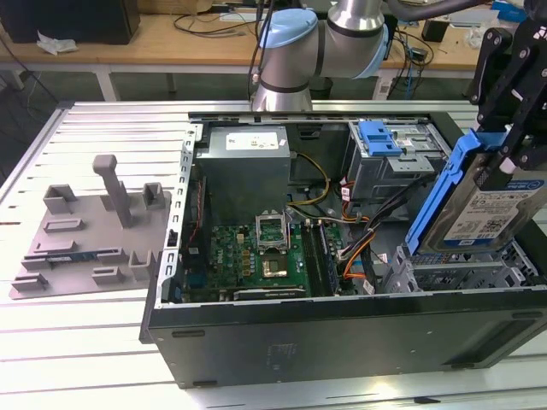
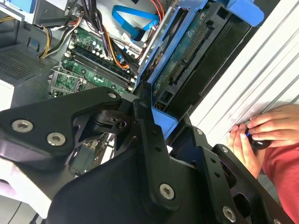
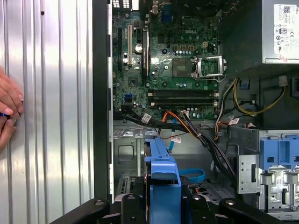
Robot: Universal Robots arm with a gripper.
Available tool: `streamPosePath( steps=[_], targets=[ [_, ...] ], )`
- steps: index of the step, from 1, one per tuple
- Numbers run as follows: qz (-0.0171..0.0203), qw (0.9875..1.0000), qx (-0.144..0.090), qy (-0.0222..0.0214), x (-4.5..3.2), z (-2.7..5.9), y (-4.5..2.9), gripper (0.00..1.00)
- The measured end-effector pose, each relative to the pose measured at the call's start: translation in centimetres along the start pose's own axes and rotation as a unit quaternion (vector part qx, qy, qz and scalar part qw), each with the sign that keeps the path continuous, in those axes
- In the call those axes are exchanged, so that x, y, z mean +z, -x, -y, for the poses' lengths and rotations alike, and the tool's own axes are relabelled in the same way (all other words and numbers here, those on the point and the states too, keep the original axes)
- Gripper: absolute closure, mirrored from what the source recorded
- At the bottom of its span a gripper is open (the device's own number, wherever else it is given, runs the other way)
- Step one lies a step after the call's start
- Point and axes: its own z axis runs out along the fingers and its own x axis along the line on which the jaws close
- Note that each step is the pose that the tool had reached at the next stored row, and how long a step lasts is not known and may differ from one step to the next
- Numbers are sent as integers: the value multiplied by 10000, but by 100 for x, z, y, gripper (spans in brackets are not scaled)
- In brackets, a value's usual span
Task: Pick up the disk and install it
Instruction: 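Insert the disk into the insertion slot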
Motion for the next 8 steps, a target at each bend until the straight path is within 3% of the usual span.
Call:
streamPosePath(
  steps=[8],
  targets=[
    [0, 10000, 0, 0, 36, 2, -12, 63]
  ],
)
